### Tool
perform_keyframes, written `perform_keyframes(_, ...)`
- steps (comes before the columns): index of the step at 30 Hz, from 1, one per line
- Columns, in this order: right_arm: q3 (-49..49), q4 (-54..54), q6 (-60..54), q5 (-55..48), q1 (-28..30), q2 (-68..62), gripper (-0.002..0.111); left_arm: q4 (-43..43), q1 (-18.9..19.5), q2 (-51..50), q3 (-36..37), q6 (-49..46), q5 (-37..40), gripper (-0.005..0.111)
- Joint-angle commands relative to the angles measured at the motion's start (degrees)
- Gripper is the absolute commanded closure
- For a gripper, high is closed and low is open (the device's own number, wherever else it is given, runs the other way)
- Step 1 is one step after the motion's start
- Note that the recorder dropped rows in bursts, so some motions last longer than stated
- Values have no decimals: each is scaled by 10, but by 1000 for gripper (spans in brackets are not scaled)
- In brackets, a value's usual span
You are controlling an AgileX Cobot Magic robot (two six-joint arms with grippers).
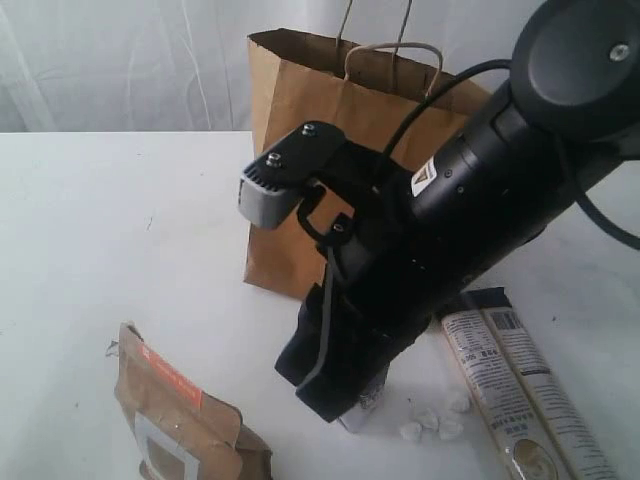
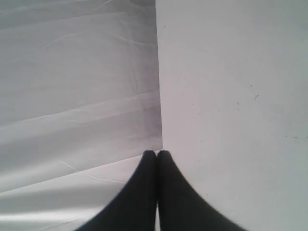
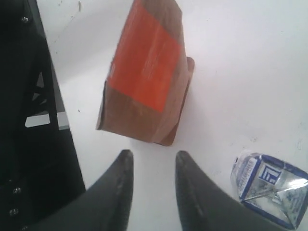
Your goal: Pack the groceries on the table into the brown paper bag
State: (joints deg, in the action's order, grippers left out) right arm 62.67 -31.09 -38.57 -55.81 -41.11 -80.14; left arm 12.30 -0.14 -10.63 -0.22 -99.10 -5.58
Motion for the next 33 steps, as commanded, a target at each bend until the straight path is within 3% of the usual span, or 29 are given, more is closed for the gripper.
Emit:
perform_keyframes(1, 23, -5, -4, 36, -7, -1, 59, 57, 0, 3, 2, 1, 42, 107)
perform_keyframes(4, 34, -5, -4, 91, -27, -5, 44, 91, 0, 3, 2, 2, 65, 107)
perform_keyframes(10, 42, -5, -4, 113, -75, -28, 43, 98, 0, 7, 2, 5, 70, 107)
perform_keyframes(17, 42, -4, -2, 131, -91, -57, 43, 207, 0, 13, 2, 110, 100, 107)
perform_keyframes(23, 44, -5, -2, 144, -91, -57, 43, 217, 0, 13, 2, 286, 100, 107)
perform_keyframes(29, 67, -16, -2, 134, -91, -57, 43, 217, 0, 14, 2, 648, 140, 107)
perform_keyframes(33, 67, -15, 8, 129, -91, -71, 43, 229, 0, 34, 2, 687, 196, 107)
